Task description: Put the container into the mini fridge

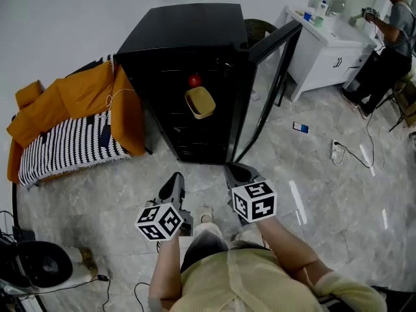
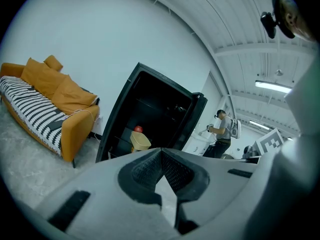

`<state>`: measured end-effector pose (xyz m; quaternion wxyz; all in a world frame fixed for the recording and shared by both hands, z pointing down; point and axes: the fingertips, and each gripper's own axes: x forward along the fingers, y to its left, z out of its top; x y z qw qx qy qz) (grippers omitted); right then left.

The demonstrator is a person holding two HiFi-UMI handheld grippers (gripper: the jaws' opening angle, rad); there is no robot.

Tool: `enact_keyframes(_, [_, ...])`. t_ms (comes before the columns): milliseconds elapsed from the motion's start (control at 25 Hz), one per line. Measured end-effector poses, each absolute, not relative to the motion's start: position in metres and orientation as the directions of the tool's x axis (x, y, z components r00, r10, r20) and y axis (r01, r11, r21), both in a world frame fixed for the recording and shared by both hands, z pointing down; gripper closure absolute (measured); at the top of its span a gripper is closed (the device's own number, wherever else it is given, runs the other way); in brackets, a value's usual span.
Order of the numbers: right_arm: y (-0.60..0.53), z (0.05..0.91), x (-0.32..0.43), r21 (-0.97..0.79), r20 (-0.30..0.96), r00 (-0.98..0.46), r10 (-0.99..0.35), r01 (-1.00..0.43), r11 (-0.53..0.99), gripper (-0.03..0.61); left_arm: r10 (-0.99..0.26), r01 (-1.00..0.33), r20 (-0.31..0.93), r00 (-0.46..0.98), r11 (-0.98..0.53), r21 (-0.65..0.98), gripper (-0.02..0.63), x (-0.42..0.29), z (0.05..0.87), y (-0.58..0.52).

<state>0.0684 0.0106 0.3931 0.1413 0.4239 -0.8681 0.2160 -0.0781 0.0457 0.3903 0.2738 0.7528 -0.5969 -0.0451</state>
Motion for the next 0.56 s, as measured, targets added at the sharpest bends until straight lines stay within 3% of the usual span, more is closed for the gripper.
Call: enact_keyframes(560, [0.007,0.401,0.066,-0.255,0.44,-0.606,-0.662,-0.792,0.555,0.551,-0.917,-0.879,0.298,0.267,-0.104,0.465,0.591,-0.08,0.402,0.041])
